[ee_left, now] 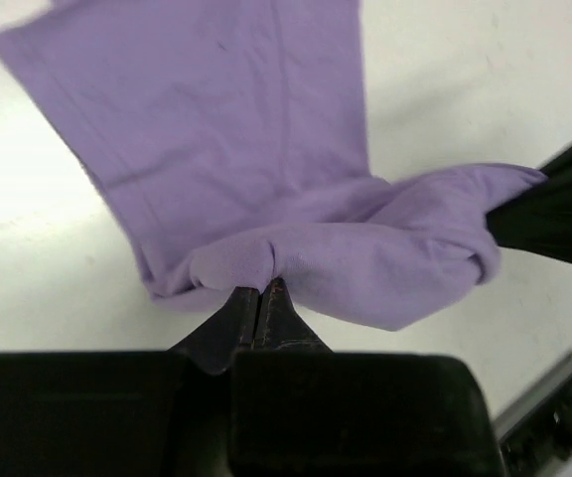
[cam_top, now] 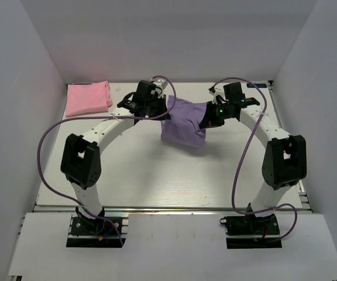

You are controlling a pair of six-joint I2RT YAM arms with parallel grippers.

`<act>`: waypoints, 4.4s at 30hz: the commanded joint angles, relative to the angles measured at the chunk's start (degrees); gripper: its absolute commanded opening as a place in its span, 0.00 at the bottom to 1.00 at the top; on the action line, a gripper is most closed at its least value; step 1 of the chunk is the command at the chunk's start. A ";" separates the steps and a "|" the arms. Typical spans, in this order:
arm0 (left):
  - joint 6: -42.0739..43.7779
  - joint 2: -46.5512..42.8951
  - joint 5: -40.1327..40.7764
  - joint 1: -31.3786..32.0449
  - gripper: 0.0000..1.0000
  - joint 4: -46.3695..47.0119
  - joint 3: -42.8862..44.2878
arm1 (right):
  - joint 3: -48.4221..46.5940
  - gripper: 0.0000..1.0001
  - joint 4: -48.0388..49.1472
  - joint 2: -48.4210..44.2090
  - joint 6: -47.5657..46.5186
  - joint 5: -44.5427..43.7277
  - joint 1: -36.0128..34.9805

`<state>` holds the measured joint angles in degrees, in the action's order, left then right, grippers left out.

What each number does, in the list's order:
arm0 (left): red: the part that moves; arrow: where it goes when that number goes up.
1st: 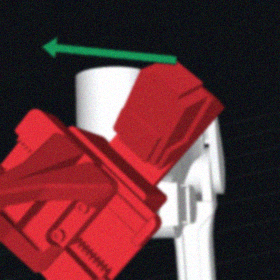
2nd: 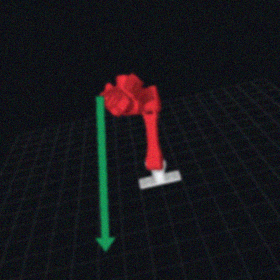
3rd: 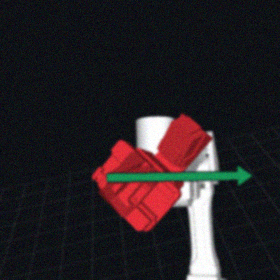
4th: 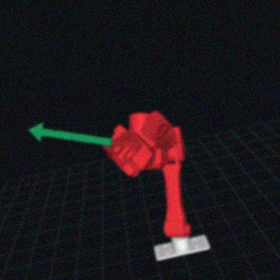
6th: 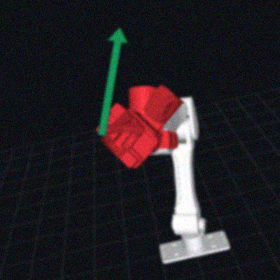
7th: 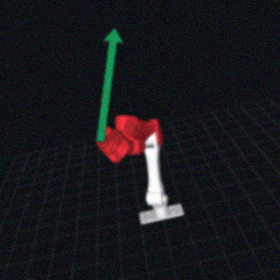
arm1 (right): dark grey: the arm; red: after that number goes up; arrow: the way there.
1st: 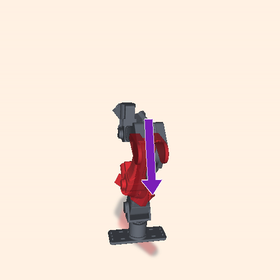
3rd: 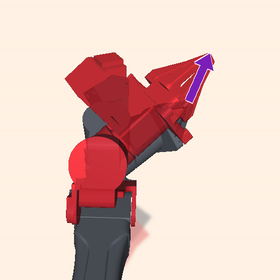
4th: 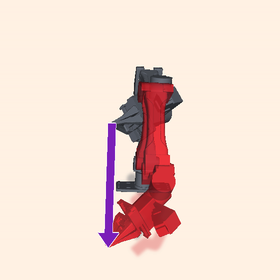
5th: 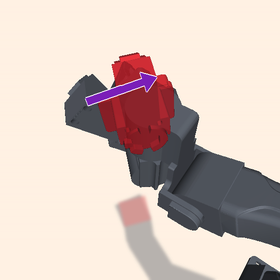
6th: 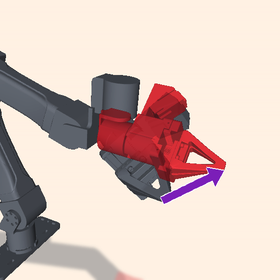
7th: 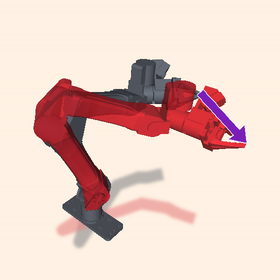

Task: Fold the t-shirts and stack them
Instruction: Fold the long partially folded tshirt into a neat square

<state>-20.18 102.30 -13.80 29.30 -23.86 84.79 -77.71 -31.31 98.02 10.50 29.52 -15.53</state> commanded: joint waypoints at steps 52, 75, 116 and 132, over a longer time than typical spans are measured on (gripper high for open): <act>0.84 37.53 -6.69 -11.02 0.96 18.68 37.18 | -42.68 0.89 5.56 32.93 -10.24 -10.88 4.81; 2.53 46.67 -6.24 -9.96 0.10 24.20 40.19 | -45.25 0.13 8.63 41.29 -13.50 -22.13 0.59; 4.80 33.32 -13.97 -9.44 0.00 54.17 21.83 | -14.94 0.00 32.43 16.95 1.19 -20.82 10.16; 5.51 41.74 -12.58 -9.44 0.00 52.95 34.20 | -14.39 0.00 32.98 17.38 2.94 -22.67 11.40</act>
<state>-15.51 142.04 -28.84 20.78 30.41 114.15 -89.41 0.51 113.54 13.19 9.91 -6.15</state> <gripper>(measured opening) 0.019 0.005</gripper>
